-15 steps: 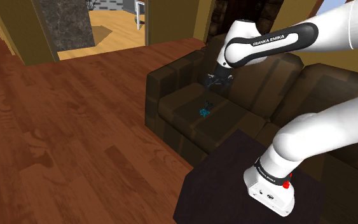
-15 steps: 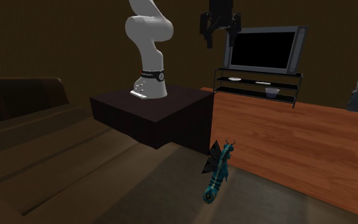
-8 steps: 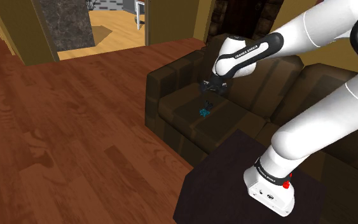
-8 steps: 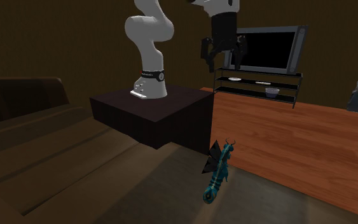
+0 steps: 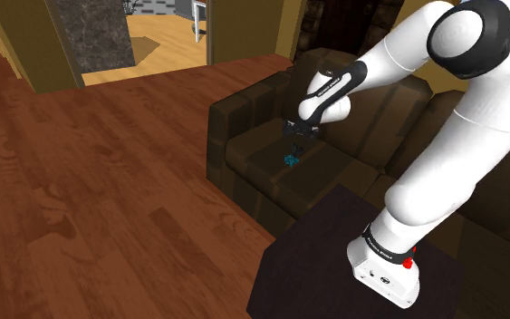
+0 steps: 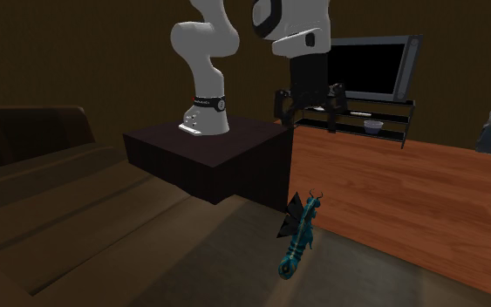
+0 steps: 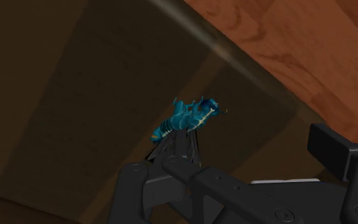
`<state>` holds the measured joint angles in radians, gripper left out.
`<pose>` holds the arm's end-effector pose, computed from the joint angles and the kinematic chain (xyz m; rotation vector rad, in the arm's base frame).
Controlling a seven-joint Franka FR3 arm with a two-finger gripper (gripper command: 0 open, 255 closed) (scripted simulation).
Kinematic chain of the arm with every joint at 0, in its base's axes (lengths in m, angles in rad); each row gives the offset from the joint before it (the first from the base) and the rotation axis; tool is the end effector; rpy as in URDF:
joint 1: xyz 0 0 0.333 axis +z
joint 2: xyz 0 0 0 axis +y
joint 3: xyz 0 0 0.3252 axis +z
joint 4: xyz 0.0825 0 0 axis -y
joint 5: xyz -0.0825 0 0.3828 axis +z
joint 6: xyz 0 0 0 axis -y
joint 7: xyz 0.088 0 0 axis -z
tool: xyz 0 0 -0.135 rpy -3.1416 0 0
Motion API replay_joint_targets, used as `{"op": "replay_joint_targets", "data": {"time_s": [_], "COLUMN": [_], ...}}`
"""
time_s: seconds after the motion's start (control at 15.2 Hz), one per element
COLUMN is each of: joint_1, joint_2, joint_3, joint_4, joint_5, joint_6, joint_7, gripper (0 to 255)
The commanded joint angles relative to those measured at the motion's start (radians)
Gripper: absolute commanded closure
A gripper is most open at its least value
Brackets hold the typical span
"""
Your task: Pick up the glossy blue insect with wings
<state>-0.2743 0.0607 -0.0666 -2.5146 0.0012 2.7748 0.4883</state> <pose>0.4618 -0.1641 0.2590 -2.8506 1.2555 -0.3115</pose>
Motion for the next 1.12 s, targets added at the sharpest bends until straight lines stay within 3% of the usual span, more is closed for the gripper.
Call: {"op": "replay_joint_targets", "data": {"time_s": [0.0,0.53,1.06], "joint_1": [-0.011,-0.084,-0.108], "joint_2": [0.089,0.387,0.499], "joint_3": [-0.009,-0.016,0.009], "joint_4": [0.031,0.208,0.244], "joint_5": [0.011,0.092,0.104], "joint_6": [0.070,0.232,0.311], "joint_7": [0.017,0.051,0.043], "gripper": [0,0,0]}}
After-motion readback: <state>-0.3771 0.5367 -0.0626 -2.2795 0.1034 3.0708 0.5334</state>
